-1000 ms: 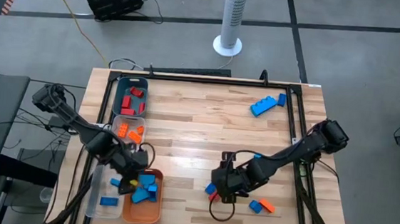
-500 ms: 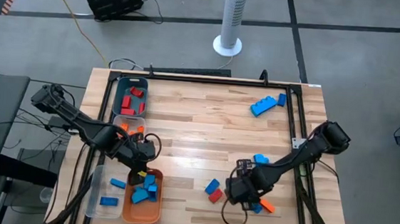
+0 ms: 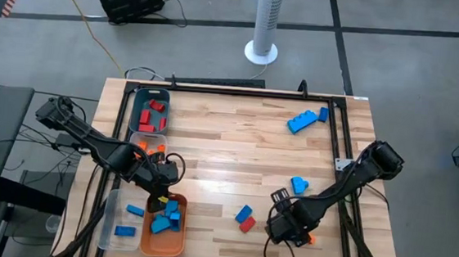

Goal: Sort blocks
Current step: Put the blue game piece into the bottom transparent bin

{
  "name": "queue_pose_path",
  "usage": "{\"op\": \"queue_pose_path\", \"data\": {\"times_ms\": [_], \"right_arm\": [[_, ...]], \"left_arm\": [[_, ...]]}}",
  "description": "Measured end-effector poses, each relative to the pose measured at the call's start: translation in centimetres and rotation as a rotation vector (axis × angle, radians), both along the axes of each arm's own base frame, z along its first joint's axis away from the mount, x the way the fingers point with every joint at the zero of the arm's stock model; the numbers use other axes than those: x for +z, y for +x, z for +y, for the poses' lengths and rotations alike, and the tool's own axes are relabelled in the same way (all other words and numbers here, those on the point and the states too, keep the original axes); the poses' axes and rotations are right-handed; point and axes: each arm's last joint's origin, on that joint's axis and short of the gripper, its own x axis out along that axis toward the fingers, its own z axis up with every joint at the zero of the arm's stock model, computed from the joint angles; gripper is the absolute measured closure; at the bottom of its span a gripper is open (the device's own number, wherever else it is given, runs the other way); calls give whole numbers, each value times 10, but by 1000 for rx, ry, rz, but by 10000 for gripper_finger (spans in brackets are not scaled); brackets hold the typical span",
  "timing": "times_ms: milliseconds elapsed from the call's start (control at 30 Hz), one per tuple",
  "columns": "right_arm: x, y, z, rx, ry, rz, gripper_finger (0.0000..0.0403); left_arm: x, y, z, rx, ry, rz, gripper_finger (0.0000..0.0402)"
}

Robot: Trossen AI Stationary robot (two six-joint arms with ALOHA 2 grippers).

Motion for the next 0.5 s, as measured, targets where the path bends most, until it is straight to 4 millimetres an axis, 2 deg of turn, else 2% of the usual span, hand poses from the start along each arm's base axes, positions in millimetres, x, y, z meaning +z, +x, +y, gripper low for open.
{"op": "queue_pose_path", "data": {"times_ms": [500], "right_arm": [[-44, -13, -15, 26, -28, 25, 159]], "left_arm": [[0, 0, 0, -1, 0, 3, 203]]}}
